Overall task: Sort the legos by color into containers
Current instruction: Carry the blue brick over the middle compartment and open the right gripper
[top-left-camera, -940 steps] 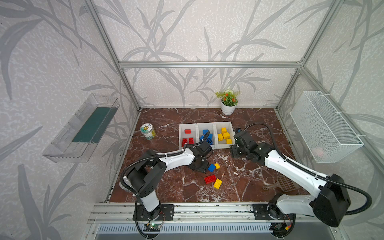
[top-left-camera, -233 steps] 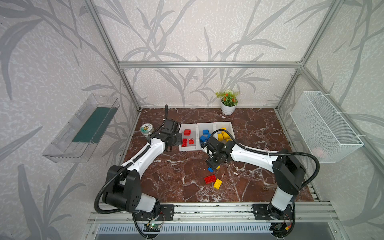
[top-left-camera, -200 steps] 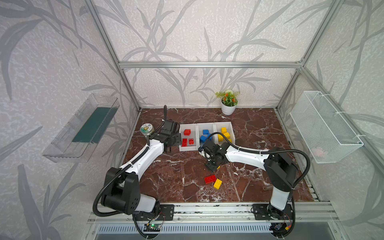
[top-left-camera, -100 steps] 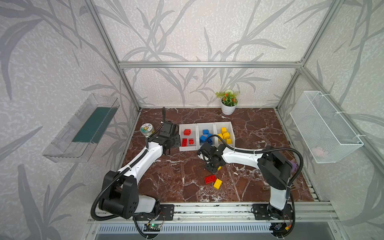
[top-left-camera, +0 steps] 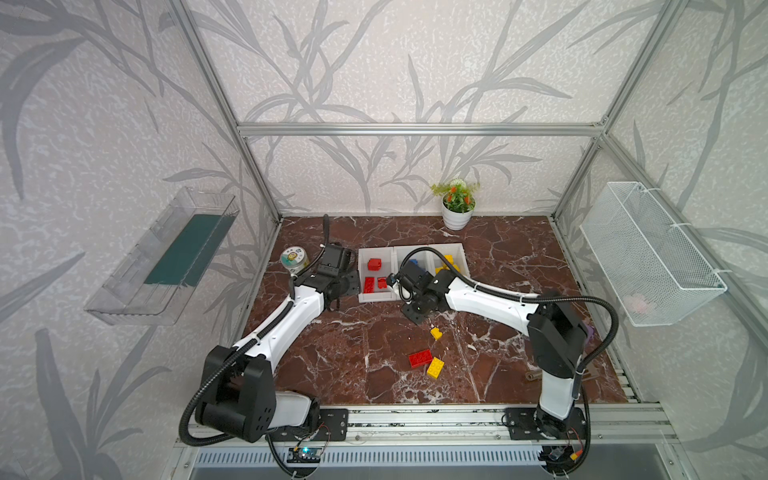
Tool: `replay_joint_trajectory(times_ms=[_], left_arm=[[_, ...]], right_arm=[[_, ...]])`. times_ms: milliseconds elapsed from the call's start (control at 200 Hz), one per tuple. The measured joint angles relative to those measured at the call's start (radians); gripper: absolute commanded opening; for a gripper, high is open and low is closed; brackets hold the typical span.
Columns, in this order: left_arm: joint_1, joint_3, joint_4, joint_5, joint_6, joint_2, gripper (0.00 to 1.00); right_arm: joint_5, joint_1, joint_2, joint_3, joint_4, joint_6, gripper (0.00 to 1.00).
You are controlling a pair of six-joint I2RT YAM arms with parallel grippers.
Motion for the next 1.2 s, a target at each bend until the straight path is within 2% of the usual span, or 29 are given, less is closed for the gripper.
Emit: replay_joint_trajectory(times_ms=[155, 320, 525, 630, 725, 825, 1200], left_arm=[[0.000, -0.023, 0.004, 0.002, -0.012, -0.023, 0.65], [0.000, -0.056, 0.005, 0.003, -0.021, -0.069, 0.65], [0.000, -0.075, 0.006, 0.005, -0.029, -0.099, 0.65], [0.000, -0.079, 0.007, 0.006, -0.034, -0.101, 0.65], [0.000, -0.079, 0.007, 0.008, -0.035, -0.101, 0.65], [0.000, -0.079, 0.007, 0.011, -0.035, -0.101, 0.65], [0.000, -0.079, 0.008, 0.026, -0.035, -0.101, 0.65]], right_arm=[[0.026, -0.071, 0.033, 0.192, 0.014, 0.004, 0.35], [0.087, -0.113, 0.169, 0.369, 0.009, 0.034, 0.35], [0.098, -0.132, 0.272, 0.375, -0.019, 0.091, 0.36], [0.099, -0.134, 0.292, 0.382, -0.038, 0.107, 0.42], [0.105, -0.135, 0.293, 0.402, -0.042, 0.120, 0.53], [0.109, -0.135, 0.293, 0.425, -0.039, 0.128, 0.60], [0.110, -0.137, 0.292, 0.431, -0.039, 0.143, 0.63]])
